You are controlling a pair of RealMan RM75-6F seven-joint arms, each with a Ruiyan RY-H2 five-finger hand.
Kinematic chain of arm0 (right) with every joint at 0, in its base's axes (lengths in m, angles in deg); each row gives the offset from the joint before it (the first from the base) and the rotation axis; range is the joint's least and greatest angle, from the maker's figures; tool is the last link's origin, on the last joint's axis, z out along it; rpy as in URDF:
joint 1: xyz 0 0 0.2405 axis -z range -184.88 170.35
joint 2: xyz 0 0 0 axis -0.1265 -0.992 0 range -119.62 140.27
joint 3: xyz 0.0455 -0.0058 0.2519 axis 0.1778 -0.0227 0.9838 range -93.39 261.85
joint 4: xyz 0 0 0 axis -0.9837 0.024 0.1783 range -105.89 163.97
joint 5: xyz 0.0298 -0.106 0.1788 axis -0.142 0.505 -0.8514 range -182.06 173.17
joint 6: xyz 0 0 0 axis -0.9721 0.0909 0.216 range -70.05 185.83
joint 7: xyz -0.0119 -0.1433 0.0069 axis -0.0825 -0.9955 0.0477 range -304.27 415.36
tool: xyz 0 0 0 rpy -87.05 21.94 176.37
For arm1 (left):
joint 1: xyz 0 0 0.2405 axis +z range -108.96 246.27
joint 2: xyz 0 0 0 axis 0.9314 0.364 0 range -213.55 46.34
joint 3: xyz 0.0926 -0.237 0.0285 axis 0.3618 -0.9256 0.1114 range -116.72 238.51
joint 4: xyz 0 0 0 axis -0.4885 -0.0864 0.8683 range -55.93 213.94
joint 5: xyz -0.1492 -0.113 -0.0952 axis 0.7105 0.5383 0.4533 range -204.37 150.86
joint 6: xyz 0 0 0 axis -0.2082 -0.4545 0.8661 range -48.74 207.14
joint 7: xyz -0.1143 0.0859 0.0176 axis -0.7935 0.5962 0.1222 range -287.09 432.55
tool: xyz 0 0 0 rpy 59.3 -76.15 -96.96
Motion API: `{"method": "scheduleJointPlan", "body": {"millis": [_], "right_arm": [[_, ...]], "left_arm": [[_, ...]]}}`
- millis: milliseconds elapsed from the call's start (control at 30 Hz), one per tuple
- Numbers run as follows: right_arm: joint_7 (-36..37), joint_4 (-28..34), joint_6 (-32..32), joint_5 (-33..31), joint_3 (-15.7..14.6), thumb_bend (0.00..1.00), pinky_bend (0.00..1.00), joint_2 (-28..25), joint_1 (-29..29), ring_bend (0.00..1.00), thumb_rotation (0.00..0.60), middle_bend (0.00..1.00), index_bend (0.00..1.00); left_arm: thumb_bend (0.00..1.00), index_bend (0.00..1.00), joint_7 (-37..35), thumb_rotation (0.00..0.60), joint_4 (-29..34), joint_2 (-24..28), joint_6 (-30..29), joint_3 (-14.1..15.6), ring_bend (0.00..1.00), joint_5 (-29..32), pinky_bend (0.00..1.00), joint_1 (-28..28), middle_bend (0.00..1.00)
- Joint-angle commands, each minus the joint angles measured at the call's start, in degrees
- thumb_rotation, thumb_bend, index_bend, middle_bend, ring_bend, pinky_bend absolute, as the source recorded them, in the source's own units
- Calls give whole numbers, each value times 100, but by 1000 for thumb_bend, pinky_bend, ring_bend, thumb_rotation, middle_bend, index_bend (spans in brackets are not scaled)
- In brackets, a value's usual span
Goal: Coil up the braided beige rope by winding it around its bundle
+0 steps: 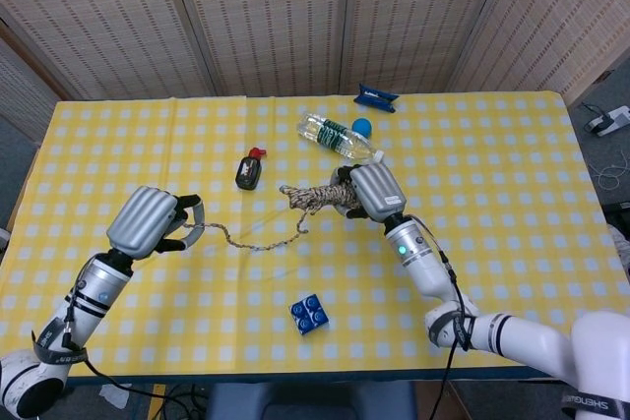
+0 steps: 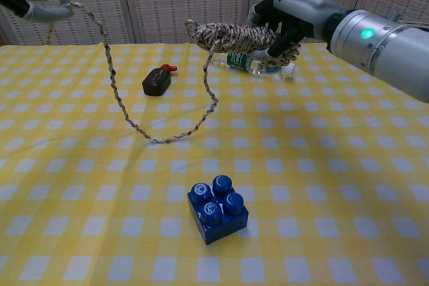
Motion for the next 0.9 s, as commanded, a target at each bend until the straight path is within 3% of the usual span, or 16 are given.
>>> {"method": "scheduleJointPlan", "body": {"millis": [33, 400, 733, 900], "right_arm": [[-165, -102, -6, -77, 115, 474, 575, 227, -199, 520, 600, 644, 758], [106, -352, -65, 231, 223, 475, 575, 893, -666, 520, 600, 645, 765], [868, -468, -304, 972, -28, 470, 576, 1098, -736, 520, 600, 650, 772], [1378, -493, -416, 1333, -234, 448, 576, 1013, -654, 520, 600, 652, 774]], "left_arm": [[388, 777, -332, 600, 265, 115, 199, -219, 1000, -7, 1000, -213, 1000], [388, 778, -855, 600, 351, 33, 796, -930, 1000, 1099, 1000, -1021, 1000], [388, 778, -786, 600, -115, -231, 1107, -1225, 1000, 2487, 1000, -1662, 1000], [388, 778, -639, 600, -458, -282, 1165, -1181, 1000, 3035, 1000, -1837, 1000]]}}
